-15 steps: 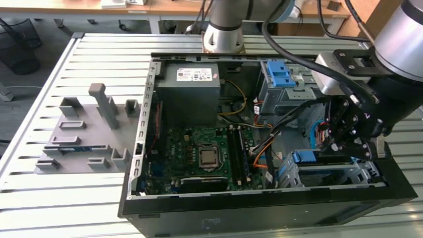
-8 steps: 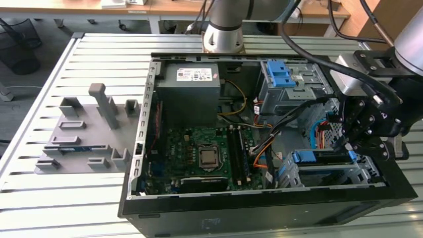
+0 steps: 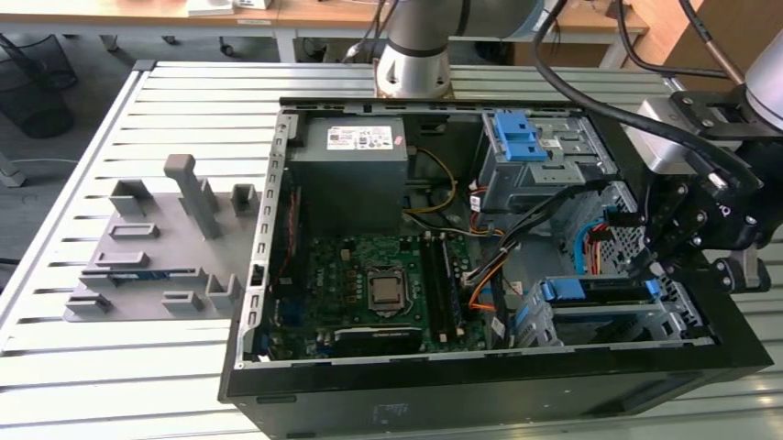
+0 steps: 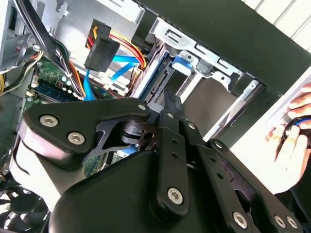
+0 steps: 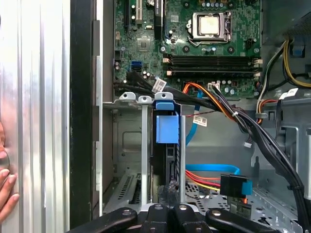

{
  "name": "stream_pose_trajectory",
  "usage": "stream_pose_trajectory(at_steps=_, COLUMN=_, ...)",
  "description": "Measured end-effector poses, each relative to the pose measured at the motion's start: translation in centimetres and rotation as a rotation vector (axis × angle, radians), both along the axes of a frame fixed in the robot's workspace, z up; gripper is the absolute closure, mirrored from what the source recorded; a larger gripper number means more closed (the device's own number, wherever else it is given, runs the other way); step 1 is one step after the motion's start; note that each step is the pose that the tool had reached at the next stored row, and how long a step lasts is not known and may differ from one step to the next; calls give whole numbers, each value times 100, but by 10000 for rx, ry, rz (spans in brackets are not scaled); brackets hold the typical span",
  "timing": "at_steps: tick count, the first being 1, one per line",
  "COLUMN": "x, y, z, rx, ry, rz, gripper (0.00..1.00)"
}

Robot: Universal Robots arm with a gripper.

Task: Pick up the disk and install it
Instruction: 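Insert the first disk wire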

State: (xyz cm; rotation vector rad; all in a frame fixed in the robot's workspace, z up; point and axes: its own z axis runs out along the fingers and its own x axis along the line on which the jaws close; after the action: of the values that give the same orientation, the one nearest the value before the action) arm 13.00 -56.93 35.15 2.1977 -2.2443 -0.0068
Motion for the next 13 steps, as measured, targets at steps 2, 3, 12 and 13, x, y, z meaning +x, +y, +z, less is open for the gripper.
stream_pose_trajectory(at_steps=2, x=4, y=18, z=4, rx=0, ry=-6, rz=-2, gripper=89)
stream_pose_trajectory(at_steps=3, x=5, y=30, z=6, rx=-1, ry=-9, rz=-1, gripper=89)
stream_pose_trajectory(at_steps=12, x=34, y=179, z=14, rx=-6, ry=-15, rz=0, gripper=89)
stream_pose_trajectory(at_steps=13, x=36, y=197, z=14, rx=-5, ry=-15, rz=0, gripper=89)
